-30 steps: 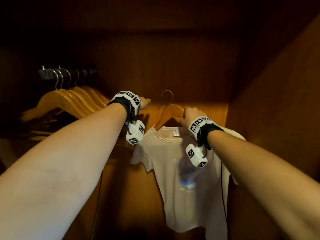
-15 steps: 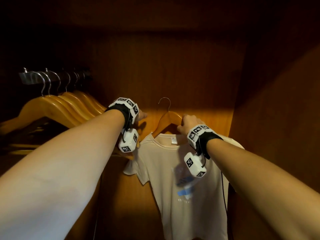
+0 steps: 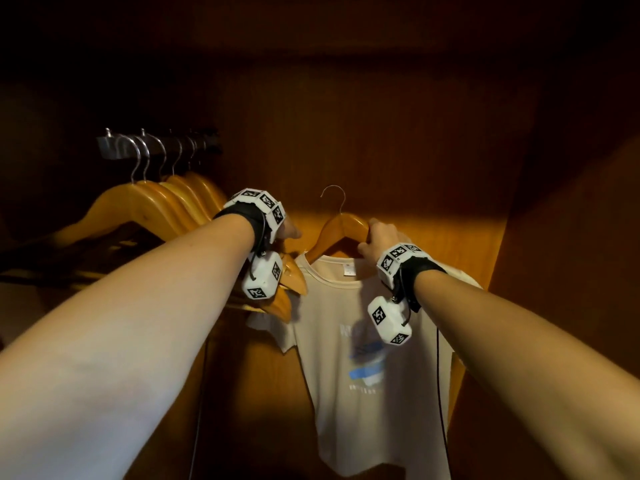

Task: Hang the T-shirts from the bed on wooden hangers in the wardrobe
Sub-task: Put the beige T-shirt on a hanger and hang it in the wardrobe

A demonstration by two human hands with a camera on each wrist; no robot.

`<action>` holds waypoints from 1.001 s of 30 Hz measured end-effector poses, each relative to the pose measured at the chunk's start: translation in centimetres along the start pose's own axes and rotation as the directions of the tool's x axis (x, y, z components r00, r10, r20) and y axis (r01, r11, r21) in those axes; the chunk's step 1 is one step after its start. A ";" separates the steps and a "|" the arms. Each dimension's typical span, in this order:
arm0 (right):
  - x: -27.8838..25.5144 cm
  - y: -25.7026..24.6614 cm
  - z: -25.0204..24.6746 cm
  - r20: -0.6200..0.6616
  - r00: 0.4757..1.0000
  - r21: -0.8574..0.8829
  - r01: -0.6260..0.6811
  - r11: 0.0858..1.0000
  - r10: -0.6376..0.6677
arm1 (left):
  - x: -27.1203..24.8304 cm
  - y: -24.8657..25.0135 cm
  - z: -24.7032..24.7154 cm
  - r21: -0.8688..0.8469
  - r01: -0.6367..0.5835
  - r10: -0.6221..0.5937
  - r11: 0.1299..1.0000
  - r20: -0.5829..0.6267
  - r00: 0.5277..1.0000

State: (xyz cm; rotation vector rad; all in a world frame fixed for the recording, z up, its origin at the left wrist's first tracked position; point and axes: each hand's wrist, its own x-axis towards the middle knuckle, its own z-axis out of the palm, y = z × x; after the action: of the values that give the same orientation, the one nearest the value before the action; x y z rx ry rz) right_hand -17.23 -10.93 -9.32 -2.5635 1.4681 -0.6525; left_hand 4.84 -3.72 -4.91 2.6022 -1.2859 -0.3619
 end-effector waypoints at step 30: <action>6.0 -19.0 -3.3 0.250 0.936 0.015 0.254 0.967 -0.250 | -8.2 -5.7 -13.5 0.398 0.217 0.071 0.891 -0.595 0.800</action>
State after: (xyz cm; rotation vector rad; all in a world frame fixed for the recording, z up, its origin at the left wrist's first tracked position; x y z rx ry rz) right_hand -0.87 -5.71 1.32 -2.7519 1.0833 -0.3246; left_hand 8.45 7.35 7.14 2.7618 -1.1154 0.8028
